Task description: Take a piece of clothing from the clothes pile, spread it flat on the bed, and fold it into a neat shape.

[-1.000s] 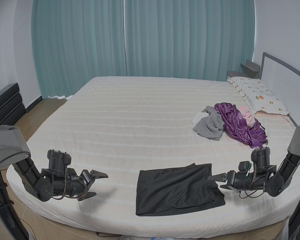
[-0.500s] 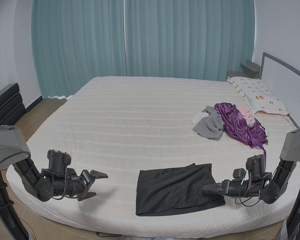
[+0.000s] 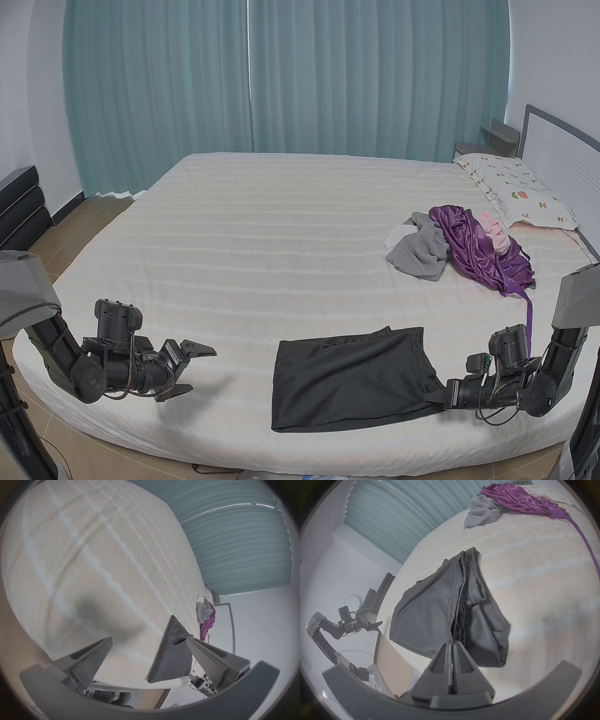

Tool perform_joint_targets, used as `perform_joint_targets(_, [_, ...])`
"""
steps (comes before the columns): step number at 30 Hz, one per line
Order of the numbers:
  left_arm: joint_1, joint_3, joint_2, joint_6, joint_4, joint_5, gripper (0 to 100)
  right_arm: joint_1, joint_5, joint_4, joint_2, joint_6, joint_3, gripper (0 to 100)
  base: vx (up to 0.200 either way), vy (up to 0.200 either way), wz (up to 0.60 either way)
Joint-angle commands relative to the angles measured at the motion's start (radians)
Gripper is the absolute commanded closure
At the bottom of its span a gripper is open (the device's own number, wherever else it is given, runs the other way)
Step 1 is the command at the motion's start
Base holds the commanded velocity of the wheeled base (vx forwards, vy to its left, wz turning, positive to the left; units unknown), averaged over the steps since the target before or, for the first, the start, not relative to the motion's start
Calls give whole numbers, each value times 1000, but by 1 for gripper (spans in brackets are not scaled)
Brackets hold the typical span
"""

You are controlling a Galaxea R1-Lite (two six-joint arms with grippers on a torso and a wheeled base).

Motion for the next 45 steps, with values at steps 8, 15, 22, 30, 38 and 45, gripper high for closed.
perform_joint_targets(8, [0,0,2,2,0,0,0,-52,-1,-1,-101,-18,90,100,0,0,0])
perform_joint_targets(15, [0,0,2,2,0,0,0,-81,1,2,-84,-61,116,100,0,0,0])
perform_joint_targets(22, [0,0,2,2,0,0,0,-101,-1,-3,-44,-103,124,0,0,0,0])
perform_joint_targets(30, [0,0,2,2,0,0,0,-109,10,-27,-49,-28,-10,0,0,0,0])
perform_joint_targets(38, [0,0,2,2,0,0,0,-80,1,10,46,118,-257,0,0,0,0])
perform_joint_targets(45, [0,2,2,2,0,0,0,-48,-2,71,157,150,-433,0,0,0,0])
